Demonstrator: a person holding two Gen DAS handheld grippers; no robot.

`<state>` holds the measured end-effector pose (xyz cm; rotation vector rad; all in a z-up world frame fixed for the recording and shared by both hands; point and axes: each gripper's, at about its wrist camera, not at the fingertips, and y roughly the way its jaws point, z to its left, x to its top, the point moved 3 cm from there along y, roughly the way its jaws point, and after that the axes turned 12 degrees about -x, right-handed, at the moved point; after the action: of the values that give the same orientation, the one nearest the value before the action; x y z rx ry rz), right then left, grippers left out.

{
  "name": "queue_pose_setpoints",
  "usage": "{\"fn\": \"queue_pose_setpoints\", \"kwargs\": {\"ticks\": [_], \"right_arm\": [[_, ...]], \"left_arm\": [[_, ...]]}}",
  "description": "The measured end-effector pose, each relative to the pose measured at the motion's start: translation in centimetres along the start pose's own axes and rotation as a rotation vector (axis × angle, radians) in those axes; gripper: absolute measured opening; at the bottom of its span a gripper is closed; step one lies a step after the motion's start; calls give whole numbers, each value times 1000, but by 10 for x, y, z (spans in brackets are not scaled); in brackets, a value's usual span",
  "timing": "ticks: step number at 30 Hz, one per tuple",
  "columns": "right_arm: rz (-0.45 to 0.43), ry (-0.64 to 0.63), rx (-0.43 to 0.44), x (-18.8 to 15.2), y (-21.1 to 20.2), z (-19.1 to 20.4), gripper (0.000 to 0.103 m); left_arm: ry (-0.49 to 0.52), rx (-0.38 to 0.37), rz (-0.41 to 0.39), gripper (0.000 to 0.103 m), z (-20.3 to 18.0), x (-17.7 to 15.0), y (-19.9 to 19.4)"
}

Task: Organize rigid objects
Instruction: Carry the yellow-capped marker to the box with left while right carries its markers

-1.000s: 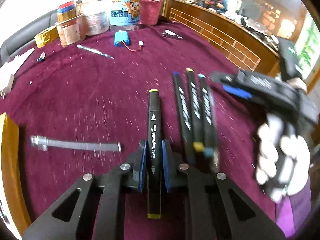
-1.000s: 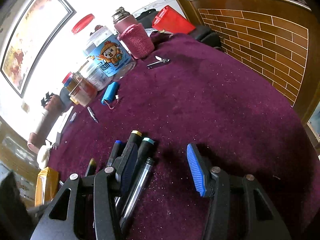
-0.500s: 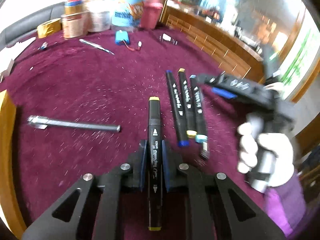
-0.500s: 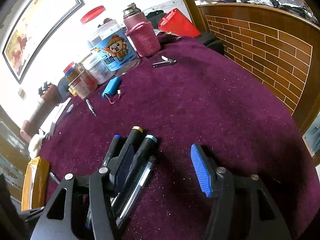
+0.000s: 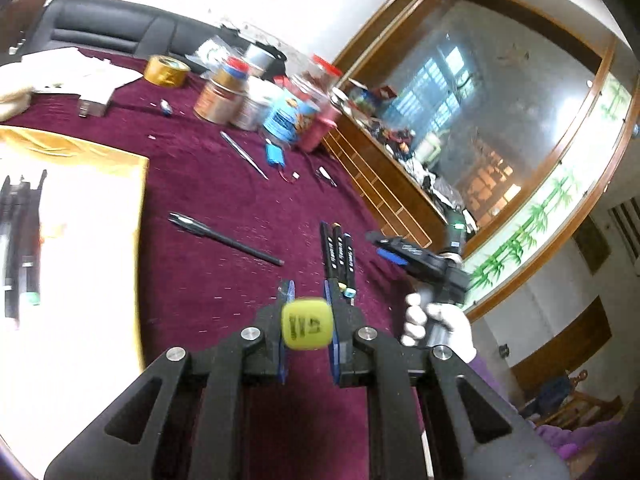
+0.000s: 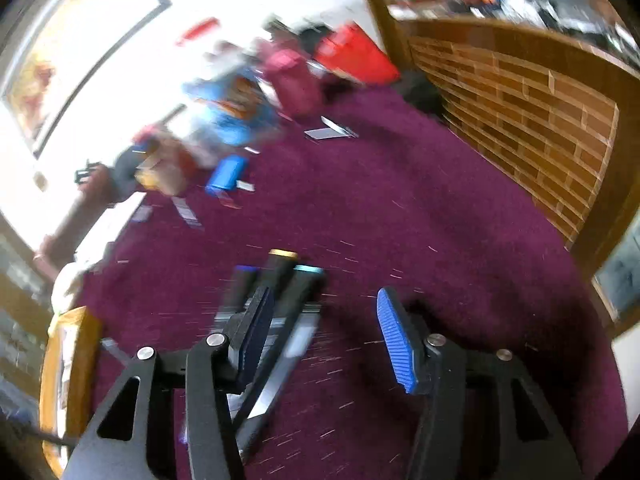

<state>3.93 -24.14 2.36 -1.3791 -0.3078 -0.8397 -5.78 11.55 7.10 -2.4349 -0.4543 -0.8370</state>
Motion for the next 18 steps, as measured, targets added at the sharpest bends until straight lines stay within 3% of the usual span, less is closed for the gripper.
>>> {"fn": "queue_pose_setpoints", "kwargs": {"ticks": [4,12,18], "right_arm": [[14,-185,103,-5,-25,67,50],[142,-617,157,-63,20,213,47],[139,-752,129,-80,50,255,47]], "left_arm": [[-28,-3,-47,12,20,0,-28],[-52,-11,-112,12,36,-4,-61],[-46,50,-165,12,51,-4,-105]]}}
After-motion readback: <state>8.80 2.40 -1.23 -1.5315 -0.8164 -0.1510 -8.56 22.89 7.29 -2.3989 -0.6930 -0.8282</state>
